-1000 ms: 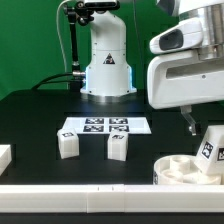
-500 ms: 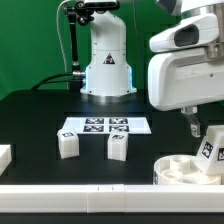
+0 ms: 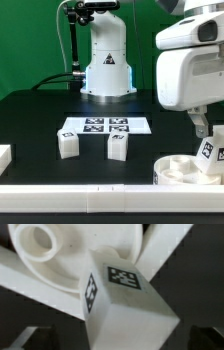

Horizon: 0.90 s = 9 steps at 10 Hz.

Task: Assemble stool

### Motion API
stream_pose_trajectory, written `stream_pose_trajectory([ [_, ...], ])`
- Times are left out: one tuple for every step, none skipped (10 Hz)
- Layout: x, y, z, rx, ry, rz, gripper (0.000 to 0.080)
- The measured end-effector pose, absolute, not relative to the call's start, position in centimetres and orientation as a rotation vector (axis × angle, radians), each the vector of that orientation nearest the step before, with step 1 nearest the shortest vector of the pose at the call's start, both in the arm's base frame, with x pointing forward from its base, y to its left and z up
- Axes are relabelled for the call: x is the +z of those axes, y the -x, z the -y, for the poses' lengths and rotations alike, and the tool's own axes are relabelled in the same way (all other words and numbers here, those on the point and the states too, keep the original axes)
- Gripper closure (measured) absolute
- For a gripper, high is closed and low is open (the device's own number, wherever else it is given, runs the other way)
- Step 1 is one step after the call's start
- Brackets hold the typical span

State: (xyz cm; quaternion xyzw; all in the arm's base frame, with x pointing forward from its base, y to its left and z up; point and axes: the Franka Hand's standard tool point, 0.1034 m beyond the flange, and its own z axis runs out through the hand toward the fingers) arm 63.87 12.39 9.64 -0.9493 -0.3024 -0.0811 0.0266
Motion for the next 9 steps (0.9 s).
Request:
stream_pose_trajectory([
  [9.6, -63.8, -12.3, -0.250, 2.908, 1.050, 0.0151],
  [9.6, -63.8, -12.3, -0.248, 2.857, 1.237, 0.0151],
  [9.5, -63.8, -12.3, -0.247, 2.821, 1.344, 0.0151],
  [9.4, -63.6, -12.3, -0.245, 2.785, 1.432, 0.0151],
  [9.2, -63.6, -12.2, -0.236, 2.718, 1.595, 0.0151],
  [9.1, -63.6, -12.1, -0.228, 2.672, 1.695, 0.0151],
  [9.0, -63.6, -12.1, -0.218, 2.628, 1.787, 0.0151],
  [8.7, -63.6, -12.0, -0.193, 2.511, 1.990, 0.0151],
  [8.4, -63.7, -12.1, -0.179, 2.488, 2.026, 0.0151],
])
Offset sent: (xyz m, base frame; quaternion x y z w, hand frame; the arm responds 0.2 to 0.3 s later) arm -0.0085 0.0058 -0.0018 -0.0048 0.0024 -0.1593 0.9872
